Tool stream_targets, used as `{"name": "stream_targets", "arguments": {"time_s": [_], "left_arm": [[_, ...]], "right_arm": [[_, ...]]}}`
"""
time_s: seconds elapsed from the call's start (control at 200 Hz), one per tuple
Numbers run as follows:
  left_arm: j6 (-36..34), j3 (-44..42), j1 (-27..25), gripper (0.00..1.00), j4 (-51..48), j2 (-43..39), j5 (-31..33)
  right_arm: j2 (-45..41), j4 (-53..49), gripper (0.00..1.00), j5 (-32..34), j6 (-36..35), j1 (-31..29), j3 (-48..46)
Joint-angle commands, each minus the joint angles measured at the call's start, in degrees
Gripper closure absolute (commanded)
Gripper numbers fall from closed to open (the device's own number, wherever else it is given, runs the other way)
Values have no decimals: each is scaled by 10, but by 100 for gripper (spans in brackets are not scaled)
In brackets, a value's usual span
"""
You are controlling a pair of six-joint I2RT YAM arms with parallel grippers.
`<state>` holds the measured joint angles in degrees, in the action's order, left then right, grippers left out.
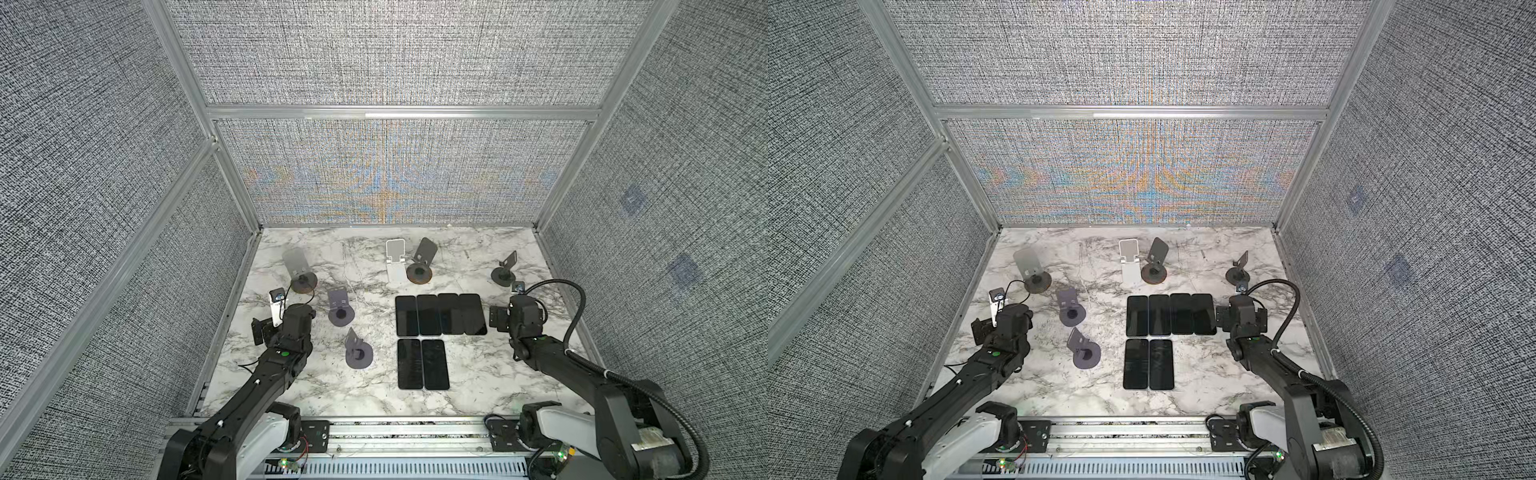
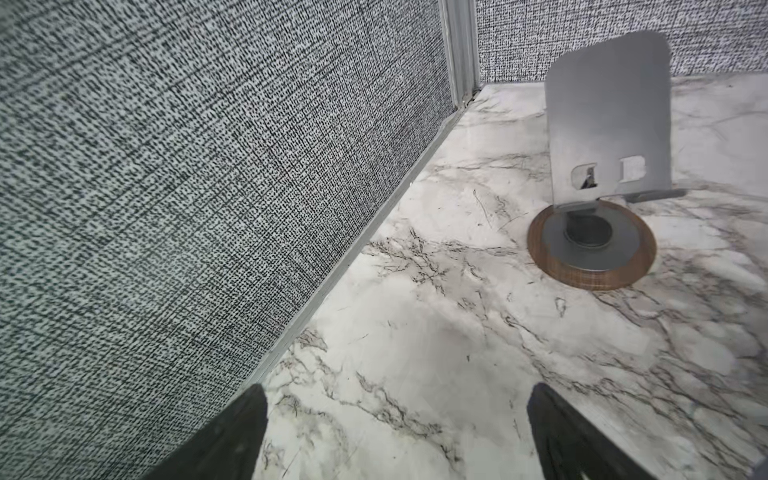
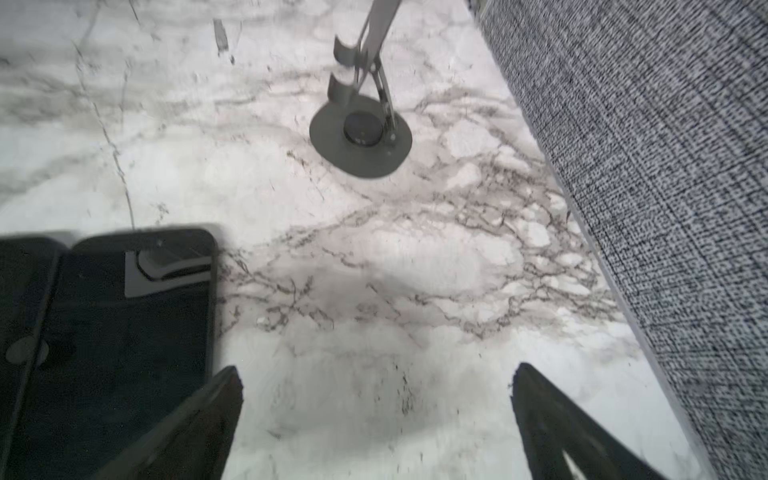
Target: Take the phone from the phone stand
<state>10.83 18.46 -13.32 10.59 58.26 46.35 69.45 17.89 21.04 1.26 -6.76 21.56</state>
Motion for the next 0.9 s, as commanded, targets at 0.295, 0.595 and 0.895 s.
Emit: {"name": "stream_targets", "arguments": {"time_s": [0.295,0.595,0.895], "left_arm": [[-58,63,90,1,272,212,-162],[-60,56,101,1,331,256,-242],[-76,19,102,1,410,266,-291]], "right_arm": [[56,204,1,-32,-60,5,-9],[56,212,1,-58,-46,6,-10],[183,425,1,-80,-41,1,-52]]}}
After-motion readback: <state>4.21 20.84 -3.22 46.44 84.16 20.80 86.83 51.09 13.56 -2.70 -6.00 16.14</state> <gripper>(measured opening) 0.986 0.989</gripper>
